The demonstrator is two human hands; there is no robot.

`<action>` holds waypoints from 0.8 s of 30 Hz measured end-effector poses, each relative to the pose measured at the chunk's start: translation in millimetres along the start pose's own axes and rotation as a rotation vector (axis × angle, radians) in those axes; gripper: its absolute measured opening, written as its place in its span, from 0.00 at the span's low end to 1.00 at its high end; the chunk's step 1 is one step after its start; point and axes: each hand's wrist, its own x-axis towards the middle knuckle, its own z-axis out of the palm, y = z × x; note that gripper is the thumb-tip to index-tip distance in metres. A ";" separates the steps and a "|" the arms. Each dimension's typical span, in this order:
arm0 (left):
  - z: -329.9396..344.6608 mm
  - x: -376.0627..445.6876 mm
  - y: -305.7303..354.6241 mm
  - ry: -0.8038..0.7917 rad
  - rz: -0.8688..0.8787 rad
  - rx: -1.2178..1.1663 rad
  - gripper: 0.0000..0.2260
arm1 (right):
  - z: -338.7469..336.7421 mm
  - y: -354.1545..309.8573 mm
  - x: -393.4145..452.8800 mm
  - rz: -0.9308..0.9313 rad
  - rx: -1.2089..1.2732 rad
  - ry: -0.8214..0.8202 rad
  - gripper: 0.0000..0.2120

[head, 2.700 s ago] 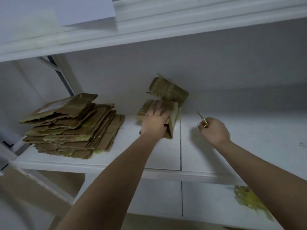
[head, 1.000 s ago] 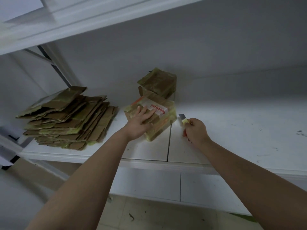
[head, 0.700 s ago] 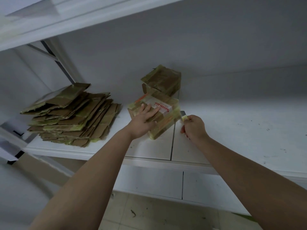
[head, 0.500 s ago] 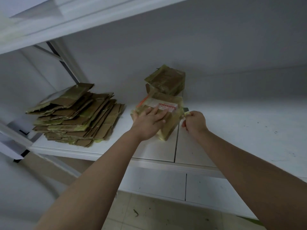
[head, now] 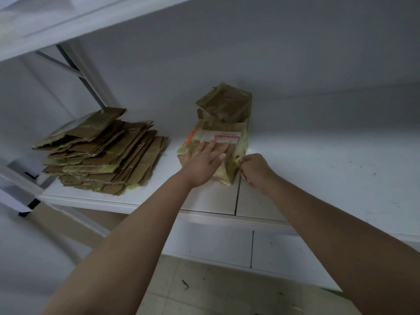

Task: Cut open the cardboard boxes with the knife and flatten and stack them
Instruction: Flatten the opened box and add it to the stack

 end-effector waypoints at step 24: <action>1.6 -0.5 30.6 0.138 -0.167 0.200 0.22 | -23.2 35.2 -63.2 -0.325 -0.461 -0.032 0.06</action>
